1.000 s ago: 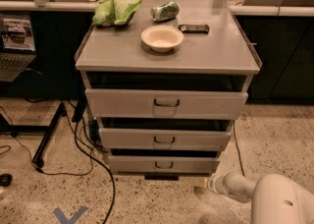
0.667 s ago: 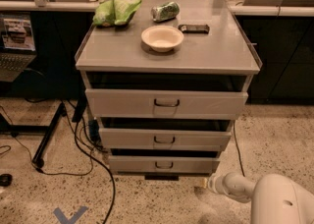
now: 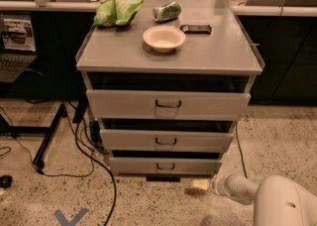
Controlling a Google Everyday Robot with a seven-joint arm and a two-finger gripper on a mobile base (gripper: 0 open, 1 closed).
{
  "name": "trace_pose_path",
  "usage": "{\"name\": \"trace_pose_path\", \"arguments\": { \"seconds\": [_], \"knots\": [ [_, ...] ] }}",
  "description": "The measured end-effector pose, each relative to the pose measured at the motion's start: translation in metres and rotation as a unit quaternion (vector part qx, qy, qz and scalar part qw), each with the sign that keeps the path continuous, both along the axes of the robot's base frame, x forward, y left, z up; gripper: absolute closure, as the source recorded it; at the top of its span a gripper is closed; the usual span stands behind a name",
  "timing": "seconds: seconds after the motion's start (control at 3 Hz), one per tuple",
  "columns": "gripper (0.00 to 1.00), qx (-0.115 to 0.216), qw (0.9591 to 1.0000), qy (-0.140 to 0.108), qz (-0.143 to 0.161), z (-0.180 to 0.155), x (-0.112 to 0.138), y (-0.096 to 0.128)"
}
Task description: Close bottom drawer
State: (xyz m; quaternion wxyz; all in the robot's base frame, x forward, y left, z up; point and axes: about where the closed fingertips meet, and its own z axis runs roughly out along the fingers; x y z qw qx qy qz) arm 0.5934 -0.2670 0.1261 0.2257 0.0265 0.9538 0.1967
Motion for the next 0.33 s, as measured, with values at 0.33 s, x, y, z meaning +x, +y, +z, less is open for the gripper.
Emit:
{"name": "trace_pose_path", "arguments": {
  "seconds": [0.33],
  "knots": [
    [0.0,0.0,1.0,0.0,0.0,0.0,0.0,0.0]
  ]
}}
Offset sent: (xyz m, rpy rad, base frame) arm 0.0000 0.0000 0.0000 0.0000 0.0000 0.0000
